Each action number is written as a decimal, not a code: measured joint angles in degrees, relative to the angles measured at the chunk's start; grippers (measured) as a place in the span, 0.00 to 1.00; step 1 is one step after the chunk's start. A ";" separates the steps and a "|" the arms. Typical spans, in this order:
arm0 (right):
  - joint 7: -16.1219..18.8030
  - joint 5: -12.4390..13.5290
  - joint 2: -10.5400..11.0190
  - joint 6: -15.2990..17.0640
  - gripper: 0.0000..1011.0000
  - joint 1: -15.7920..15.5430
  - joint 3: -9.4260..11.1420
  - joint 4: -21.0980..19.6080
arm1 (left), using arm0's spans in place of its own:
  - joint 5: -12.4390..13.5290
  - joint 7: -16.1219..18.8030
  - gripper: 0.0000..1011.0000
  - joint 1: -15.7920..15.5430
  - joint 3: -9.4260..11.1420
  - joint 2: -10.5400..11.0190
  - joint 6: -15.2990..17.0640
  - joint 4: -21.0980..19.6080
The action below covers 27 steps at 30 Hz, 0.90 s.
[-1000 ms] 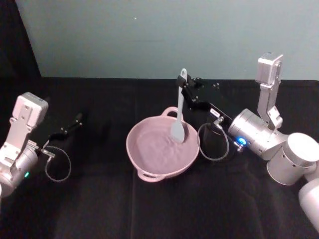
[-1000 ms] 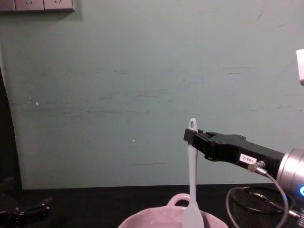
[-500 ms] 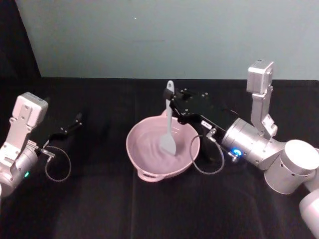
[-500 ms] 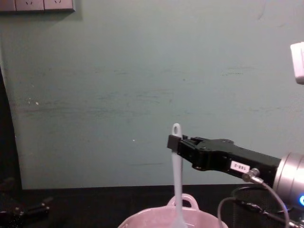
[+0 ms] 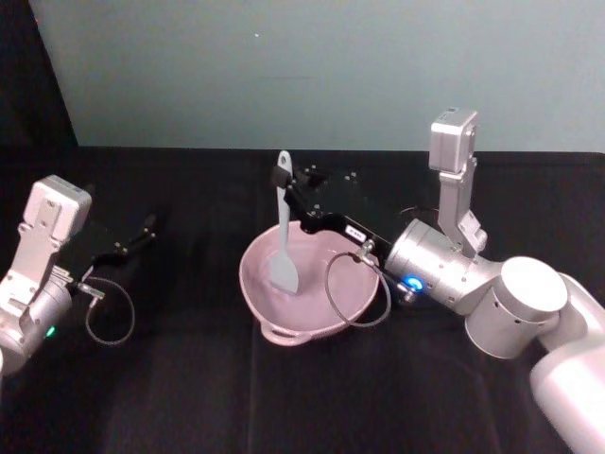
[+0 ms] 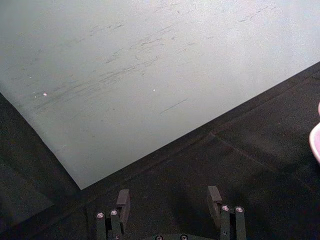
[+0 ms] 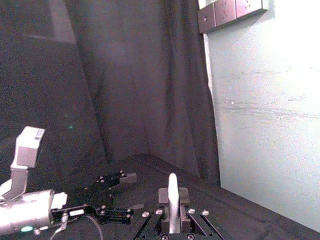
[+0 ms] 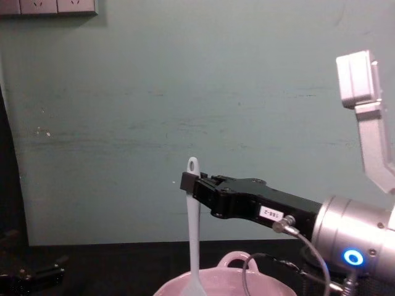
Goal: Use the one hand to pick up the spoon and stir the clear water in the bowl.
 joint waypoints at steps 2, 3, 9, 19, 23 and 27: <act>0.06 0.02 -0.58 -0.38 0.12 0.67 -0.10 1.14 | 0.00 0.00 1.00 0.00 0.00 0.00 0.00 0.00; 0.08 0.04 -0.89 -0.60 0.12 1.04 -0.11 1.83 | 0.00 0.00 1.00 0.00 0.00 0.00 0.00 0.00; 0.15 0.29 -2.98 -2.20 0.12 4.04 0.57 8.01 | 0.00 0.00 1.00 0.00 0.00 0.00 0.00 0.00; -1.04 0.38 -2.09 -3.02 0.12 4.44 3.36 9.68 | 0.00 0.00 1.00 0.00 0.00 0.00 0.00 0.00; -1.84 0.32 -0.31 -2.52 0.12 2.95 4.71 7.53 | 0.00 0.00 1.00 0.00 0.00 0.00 0.00 0.00; -2.36 0.26 0.98 -1.60 0.12 1.51 5.38 5.28 | 0.00 0.00 1.00 0.00 0.00 0.00 0.00 0.00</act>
